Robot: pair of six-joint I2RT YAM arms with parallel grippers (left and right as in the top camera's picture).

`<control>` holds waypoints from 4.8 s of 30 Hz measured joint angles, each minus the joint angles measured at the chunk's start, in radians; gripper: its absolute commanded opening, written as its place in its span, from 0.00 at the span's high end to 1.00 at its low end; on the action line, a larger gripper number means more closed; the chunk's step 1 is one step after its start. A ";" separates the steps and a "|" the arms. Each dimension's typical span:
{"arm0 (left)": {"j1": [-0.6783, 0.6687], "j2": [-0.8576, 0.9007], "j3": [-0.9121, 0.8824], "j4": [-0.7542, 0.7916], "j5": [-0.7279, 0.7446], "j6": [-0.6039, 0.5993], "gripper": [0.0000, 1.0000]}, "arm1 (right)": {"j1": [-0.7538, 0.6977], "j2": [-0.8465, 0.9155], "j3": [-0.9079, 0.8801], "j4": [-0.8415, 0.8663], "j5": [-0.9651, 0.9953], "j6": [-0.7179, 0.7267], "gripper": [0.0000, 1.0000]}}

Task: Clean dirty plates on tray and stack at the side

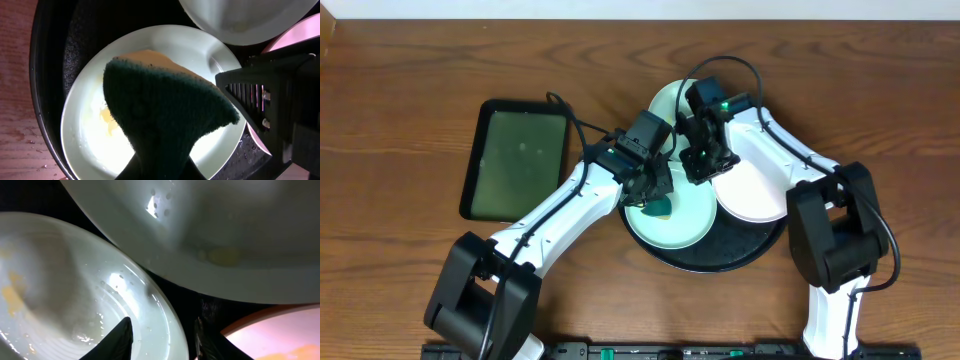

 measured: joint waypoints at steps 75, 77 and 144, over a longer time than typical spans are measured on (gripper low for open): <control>-0.031 0.122 0.002 0.031 -0.469 0.017 0.91 | 0.011 -0.004 -0.071 0.060 -0.027 0.062 0.99; -0.027 0.107 0.002 0.076 -0.394 0.021 0.91 | 0.011 -0.004 -0.071 0.060 -0.027 0.062 0.99; -0.028 0.161 0.002 0.132 -0.122 0.032 0.92 | 0.015 -0.004 -0.071 0.058 -0.023 0.062 0.99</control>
